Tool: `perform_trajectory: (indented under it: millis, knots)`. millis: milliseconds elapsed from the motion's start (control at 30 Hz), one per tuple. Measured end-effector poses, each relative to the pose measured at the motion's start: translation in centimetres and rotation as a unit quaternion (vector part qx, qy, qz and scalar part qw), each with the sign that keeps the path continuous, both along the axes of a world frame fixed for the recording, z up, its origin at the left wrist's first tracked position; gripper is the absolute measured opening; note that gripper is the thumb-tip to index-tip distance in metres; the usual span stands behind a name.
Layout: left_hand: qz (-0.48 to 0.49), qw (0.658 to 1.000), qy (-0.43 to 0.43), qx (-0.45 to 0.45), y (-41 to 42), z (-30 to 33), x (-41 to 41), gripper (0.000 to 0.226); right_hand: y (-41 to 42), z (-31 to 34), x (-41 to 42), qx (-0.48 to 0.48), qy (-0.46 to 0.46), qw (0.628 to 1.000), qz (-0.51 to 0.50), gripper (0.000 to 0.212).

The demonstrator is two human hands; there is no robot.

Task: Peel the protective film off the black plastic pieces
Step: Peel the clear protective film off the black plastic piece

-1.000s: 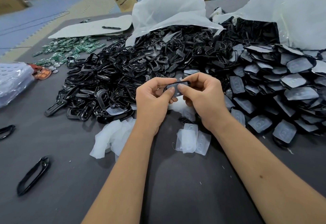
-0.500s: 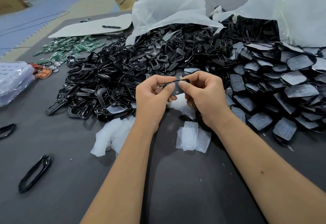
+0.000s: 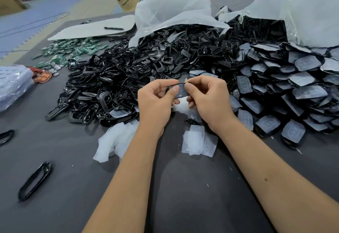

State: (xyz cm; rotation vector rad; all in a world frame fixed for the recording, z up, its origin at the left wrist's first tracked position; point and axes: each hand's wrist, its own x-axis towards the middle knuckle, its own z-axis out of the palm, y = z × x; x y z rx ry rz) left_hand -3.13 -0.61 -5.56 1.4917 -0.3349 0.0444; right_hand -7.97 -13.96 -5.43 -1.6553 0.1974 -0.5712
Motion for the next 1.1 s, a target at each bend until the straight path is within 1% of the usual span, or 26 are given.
perform_trajectory:
  millis: [100,200,400,700,933,1033,1100]
  knots:
    - [0.003,1.000,0.005,0.005,0.1,-0.1,0.1,0.018,0.2,-0.1,-0.1,-0.089,-0.002,0.996,-0.027,0.007]
    - [0.002,1.000,0.011,0.007,0.2,-0.1,0.1,0.019,0.4,-0.2,-0.2,-0.121,-0.007,0.992,-0.034,0.009]
    - [-0.004,1.000,0.007,0.009,0.4,0.0,0.0,0.021,0.2,0.0,-0.4,-0.106,-0.001,0.994,-0.010,0.008]
    - [-0.012,1.000,0.009,0.001,0.3,-0.1,0.0,0.023,0.2,0.0,-0.5,-0.131,-0.006,0.991,-0.038,0.009]
    - [-0.008,1.000,0.015,-0.011,0.3,-0.1,-0.1,0.018,0.5,0.2,-0.6,-0.117,-0.007,0.993,-0.014,0.015]
    - [0.008,0.999,0.025,-0.029,0.5,-0.1,0.0,0.015,0.8,0.5,-0.9,-0.141,-0.031,0.989,0.014,0.021]
    - [0.005,0.998,0.045,-0.053,0.7,0.0,0.1,0.015,1.0,0.7,-1.1,-0.178,-0.038,0.983,0.034,0.024]
